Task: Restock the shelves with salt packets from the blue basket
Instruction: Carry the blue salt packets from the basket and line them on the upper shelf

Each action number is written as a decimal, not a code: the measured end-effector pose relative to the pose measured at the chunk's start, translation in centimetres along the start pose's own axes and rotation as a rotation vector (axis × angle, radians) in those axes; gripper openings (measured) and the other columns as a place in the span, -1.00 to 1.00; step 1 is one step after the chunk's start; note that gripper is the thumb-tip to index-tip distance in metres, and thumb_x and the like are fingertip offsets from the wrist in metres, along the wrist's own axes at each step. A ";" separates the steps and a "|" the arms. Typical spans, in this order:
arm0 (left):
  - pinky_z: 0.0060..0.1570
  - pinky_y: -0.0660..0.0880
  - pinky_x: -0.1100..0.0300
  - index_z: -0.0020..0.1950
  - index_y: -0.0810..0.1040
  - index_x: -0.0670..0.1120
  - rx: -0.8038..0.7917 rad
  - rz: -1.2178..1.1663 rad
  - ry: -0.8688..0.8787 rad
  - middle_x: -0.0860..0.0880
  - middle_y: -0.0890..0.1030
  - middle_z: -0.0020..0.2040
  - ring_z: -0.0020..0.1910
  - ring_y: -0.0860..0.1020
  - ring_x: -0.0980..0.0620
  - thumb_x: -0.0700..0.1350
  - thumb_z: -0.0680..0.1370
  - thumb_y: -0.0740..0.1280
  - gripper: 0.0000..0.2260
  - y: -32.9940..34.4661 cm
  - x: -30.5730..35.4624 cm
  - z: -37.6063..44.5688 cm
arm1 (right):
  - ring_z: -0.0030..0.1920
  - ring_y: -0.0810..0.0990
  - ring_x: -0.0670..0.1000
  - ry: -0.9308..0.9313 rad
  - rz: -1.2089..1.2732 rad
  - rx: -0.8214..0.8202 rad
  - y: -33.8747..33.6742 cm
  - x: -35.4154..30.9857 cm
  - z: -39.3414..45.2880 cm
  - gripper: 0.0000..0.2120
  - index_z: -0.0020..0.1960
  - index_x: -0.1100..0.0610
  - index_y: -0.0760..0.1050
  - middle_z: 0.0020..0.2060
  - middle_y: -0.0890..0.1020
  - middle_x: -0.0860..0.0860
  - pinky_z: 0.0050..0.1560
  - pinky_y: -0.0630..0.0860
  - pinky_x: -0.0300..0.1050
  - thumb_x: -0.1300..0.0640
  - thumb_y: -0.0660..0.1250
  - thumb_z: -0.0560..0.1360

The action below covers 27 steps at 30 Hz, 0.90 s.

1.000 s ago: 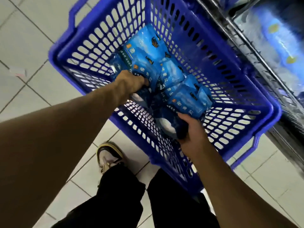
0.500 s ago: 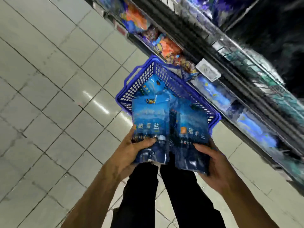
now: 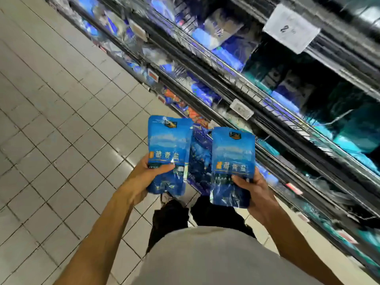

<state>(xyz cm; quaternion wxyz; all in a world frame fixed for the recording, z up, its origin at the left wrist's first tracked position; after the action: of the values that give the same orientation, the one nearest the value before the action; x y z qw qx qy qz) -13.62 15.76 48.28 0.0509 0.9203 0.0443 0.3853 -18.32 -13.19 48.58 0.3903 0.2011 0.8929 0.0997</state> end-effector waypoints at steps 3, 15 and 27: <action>-0.15 0.67 0.07 0.21 0.61 -0.07 0.005 -0.043 0.012 -0.13 0.73 0.10 0.00 0.72 -0.14 0.01 0.42 0.48 -0.61 2.2 1.4 -2.5 | 0.11 0.71 0.13 -0.090 -0.026 0.033 -0.8 -1.6 -3.3 -0.59 0.22 0.04 0.61 0.16 0.70 0.13 -0.06 0.67 -0.01 0.30 0.45 0.41; 0.18 0.58 -0.12 0.24 0.63 -0.05 -0.383 0.338 0.077 -0.12 0.71 0.16 0.13 0.69 -0.13 0.07 0.25 0.59 -0.42 11.4 2.8 -1.8 | 0.16 0.68 0.22 -0.392 0.174 0.447 -5.0 1.1 -12.8 -0.45 0.26 0.10 0.58 0.13 0.72 0.14 0.28 0.53 0.30 0.10 0.58 0.29; 0.13 0.60 -0.04 0.08 0.67 -0.05 -0.813 0.800 -0.021 0.07 0.76 -0.05 -0.04 0.72 0.09 0.26 0.14 0.60 -0.37 26.0 -4.6 -6.6 | 0.05 0.72 0.21 -0.530 0.669 1.138 -7.6 13.7 -26.3 -0.66 0.17 0.09 0.61 0.03 0.75 0.10 0.14 0.63 0.23 0.12 0.51 0.41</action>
<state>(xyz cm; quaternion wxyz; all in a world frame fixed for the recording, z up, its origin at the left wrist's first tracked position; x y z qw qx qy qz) -20.40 -10.21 52.99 0.2517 0.7757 -0.4598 0.3514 -48.28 -14.61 54.81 0.3773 0.6546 0.5716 -0.3200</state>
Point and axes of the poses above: each hand's wrist, its own z-axis towards the middle knuckle, its own y-axis out of the palm, x = y × z, the point moved 1 cm from there along z, towards the middle knuckle
